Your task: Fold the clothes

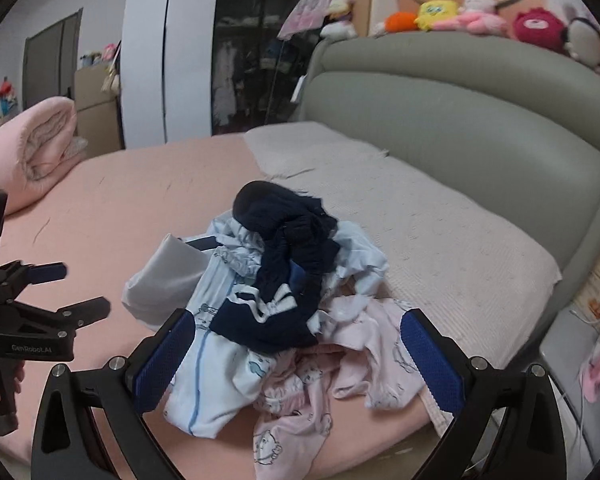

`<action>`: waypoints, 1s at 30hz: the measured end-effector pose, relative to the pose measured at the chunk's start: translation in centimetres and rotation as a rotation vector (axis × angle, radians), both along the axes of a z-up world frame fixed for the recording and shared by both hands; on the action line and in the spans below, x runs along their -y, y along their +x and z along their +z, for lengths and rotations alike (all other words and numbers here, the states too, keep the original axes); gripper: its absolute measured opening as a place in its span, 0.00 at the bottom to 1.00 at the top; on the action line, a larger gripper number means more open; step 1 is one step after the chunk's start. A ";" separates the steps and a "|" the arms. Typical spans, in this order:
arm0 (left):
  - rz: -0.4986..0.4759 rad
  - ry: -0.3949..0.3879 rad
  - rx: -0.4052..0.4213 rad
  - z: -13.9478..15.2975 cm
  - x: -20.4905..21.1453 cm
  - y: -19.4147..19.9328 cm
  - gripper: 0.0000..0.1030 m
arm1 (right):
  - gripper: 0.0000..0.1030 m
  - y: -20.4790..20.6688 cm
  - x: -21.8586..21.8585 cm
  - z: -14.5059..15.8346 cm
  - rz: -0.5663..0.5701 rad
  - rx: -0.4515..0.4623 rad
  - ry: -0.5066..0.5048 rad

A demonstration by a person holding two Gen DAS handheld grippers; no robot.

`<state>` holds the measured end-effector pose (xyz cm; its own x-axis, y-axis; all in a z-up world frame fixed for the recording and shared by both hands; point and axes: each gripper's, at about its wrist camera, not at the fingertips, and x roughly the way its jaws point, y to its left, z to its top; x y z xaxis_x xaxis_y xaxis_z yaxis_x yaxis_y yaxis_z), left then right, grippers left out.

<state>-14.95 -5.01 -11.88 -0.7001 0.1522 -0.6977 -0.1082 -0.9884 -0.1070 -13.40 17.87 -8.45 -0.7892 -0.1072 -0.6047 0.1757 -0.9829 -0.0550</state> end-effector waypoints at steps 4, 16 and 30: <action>-0.035 0.024 0.003 -0.2 -0.2 -1.6 1.00 | 1.00 -1.2 1.8 -0.1 0.051 0.014 0.036; -0.033 0.038 0.118 -4.3 -1.7 -4.9 0.75 | 1.00 -4.3 7.9 -0.9 0.211 0.042 0.168; -0.051 0.083 0.147 -5.6 -1.9 -4.9 0.13 | 1.00 -6.9 9.6 -2.2 0.285 0.180 0.095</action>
